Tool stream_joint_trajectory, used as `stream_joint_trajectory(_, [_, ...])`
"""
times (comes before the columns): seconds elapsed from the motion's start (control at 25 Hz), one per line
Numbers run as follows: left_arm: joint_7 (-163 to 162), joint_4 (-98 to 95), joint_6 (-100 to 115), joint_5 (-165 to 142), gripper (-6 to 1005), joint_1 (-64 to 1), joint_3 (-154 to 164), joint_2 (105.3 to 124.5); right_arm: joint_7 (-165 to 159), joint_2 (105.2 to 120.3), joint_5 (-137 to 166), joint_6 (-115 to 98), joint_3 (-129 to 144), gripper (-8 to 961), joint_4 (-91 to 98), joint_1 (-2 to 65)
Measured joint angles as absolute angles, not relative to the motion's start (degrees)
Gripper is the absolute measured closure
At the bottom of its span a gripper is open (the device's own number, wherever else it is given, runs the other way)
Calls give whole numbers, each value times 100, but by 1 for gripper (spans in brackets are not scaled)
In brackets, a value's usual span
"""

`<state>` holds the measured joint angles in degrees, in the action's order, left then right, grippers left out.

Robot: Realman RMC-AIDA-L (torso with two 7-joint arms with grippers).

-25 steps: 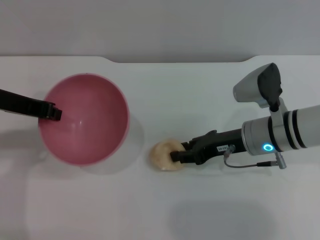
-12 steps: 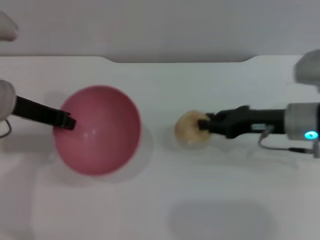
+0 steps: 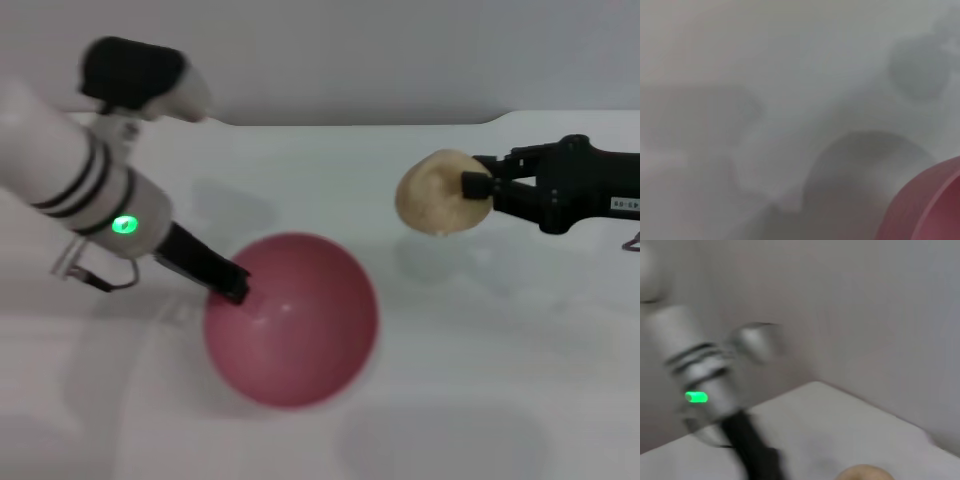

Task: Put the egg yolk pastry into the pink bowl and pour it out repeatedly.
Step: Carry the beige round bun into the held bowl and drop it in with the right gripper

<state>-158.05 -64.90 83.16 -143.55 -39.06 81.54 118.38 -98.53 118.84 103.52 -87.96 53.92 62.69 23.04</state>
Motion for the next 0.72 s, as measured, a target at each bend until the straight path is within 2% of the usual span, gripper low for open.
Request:
stream_joint_trajectory(0.16, [-16073, -6216, 8197, -14316, 1000, -4361, 8610, 11886, -9821, 11857, 10350, -9332, 5847, 770, 6418, 2526])
stream_joint_trajectory(0.52, [-16197, -6224, 8198, -13905, 1000, -4503, 8725, 11900, -9799, 11859, 10784, -9087, 7137, 840, 6261, 2846])
stream_joint_trajectory(0.72, [-16198, -6225, 8225, -13869, 999, -4472, 8730, 11894, -10069, 11858, 10852, -9063, 7181, 822, 6258, 2958])
